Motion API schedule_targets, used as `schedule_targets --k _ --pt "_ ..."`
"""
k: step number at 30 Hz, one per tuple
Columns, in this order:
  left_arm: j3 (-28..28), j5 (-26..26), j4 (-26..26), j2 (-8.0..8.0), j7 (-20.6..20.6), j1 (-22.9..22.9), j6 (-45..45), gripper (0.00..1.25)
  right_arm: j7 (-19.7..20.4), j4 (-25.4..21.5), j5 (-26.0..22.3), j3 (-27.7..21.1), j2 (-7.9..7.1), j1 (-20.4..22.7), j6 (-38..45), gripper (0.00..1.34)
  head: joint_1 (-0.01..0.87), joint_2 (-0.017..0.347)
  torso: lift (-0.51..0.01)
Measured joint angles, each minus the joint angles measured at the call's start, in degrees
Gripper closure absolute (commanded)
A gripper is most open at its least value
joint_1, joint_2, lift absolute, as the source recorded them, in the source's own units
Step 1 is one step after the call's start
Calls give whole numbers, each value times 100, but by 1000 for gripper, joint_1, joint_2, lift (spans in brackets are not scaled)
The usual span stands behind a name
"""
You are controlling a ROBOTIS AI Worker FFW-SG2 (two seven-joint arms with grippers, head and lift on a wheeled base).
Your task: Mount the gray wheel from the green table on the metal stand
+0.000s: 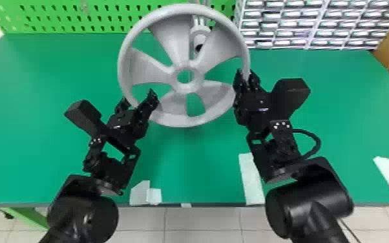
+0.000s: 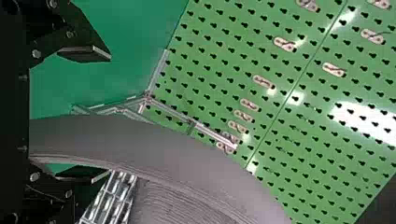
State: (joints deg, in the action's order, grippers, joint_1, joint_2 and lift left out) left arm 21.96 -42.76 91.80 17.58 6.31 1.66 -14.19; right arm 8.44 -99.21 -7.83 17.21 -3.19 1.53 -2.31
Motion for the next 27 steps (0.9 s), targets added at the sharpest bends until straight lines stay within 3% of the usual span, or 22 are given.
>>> schedule_targets --k 4,18,27 --pt "11 -57 -43 0 1 -15 -23 539 2 18 -22 5 -3 0 -72 1179 867 52 -100" --pt "1 54 -41 0 -47 -89 -122 756 9 112 114 -74 25 36 -203 1179 867 52 -100" --pt "3 90 -1 -3 -42 -126 -226 799 9 311 222 -111 37 72 -548 1179 867 52 -100"
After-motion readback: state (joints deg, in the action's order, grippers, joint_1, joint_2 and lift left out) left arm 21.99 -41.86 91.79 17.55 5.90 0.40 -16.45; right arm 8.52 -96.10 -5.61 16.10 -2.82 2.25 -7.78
